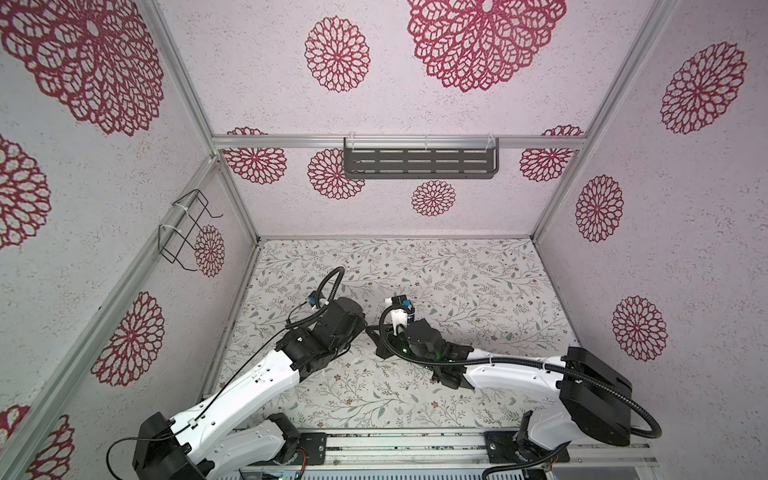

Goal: Unlock with the key

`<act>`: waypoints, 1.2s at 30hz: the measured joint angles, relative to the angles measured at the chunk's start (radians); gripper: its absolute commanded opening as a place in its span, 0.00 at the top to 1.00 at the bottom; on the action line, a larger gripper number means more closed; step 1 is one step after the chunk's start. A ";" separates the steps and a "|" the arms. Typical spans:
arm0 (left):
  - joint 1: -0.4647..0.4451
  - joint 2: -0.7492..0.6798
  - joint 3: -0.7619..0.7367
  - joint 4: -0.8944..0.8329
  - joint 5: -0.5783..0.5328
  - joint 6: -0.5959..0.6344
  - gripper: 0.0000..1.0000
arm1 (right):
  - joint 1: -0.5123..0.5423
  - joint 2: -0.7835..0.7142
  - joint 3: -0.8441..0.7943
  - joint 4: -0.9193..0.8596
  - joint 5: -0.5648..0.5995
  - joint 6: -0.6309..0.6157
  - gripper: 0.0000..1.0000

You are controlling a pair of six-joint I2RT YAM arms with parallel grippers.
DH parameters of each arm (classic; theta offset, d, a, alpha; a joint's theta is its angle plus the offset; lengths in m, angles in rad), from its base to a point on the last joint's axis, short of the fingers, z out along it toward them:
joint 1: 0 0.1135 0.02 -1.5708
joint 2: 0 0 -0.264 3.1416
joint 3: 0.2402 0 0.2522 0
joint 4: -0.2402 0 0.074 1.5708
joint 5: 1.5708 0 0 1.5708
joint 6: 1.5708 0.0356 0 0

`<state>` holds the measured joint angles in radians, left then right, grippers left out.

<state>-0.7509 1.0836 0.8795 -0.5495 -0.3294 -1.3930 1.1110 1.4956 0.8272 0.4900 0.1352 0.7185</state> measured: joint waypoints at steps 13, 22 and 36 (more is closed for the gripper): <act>0.015 -0.021 -0.006 -0.003 0.023 -0.014 1.00 | 0.048 0.019 0.073 -0.107 0.109 -0.074 1.00; 0.013 -0.011 -0.028 0.027 -0.013 -0.037 1.00 | 0.017 0.048 0.071 -0.054 0.033 0.045 1.00; 0.013 -0.007 -0.070 0.082 0.034 -0.047 1.00 | 0.050 0.055 -0.015 0.062 0.138 -0.130 1.00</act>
<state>-0.7383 1.0767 0.8093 -0.4679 -0.2958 -1.4403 1.1614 1.5501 0.8124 0.5522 0.2733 0.5884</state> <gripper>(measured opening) 0.335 0.049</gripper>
